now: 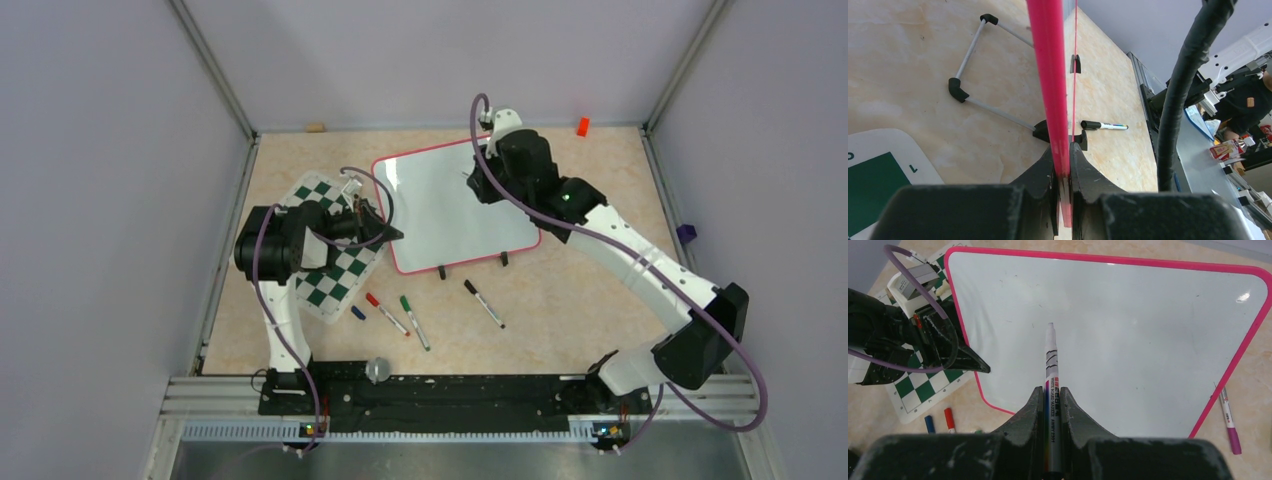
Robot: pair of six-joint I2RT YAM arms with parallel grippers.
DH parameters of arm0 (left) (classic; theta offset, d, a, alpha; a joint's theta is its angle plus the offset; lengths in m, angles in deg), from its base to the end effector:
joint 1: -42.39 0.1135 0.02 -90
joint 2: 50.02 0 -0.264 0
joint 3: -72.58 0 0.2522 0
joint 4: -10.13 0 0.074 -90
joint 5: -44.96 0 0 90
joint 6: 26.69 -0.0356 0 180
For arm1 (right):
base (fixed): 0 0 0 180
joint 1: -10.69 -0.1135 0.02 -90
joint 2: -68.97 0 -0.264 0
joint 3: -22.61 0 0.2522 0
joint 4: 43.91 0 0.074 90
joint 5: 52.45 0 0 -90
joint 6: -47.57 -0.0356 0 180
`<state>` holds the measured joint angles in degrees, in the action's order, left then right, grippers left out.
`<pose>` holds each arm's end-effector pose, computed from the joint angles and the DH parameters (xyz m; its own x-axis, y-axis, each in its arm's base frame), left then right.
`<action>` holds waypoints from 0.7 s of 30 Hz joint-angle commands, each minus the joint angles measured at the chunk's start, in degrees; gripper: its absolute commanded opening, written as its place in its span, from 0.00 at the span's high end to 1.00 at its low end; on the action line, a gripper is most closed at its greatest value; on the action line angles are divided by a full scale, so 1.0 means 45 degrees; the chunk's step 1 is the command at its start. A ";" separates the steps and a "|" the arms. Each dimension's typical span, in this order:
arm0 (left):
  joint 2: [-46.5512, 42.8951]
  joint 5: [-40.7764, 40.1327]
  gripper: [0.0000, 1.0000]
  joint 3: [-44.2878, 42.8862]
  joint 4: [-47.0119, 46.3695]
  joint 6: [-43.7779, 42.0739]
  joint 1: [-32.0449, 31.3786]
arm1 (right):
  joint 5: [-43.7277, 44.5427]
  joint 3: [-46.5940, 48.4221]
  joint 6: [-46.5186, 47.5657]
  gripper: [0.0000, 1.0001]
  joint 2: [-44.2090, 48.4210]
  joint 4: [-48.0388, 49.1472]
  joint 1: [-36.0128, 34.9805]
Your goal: Write a sentence on the whiteboard
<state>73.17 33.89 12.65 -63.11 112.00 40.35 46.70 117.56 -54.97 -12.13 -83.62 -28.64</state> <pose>0.3561 -0.0476 0.1232 -0.6164 -0.1224 -0.7779 0.7722 0.0993 -0.6275 0.2528 0.1999 0.3871 -0.4412 -0.0843 -0.8935 -0.4295 0.8940 0.1277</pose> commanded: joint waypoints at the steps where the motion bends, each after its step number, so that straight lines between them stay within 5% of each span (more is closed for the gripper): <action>1: 0.0145 0.0001 1.00 -0.0171 -0.1291 -0.1066 0.0005 | -0.0205 0.0893 0.0374 1.00 -0.0313 0.0228 -0.0280; 17: 0.0279 0.0251 1.00 -0.1225 -0.1291 0.0265 -0.0204 | 0.0181 0.0838 0.0010 1.00 -0.0338 0.0581 -0.0830; 21: -0.0013 0.0667 0.73 -0.1090 -0.1291 0.0005 -0.0210 | 0.0245 0.0774 -0.0086 1.00 -0.0400 0.0686 -0.0829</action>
<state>73.70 36.71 7.95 -62.35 115.02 39.47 46.92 120.13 -54.31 -15.08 -83.38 -31.96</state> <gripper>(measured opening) 0.206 0.087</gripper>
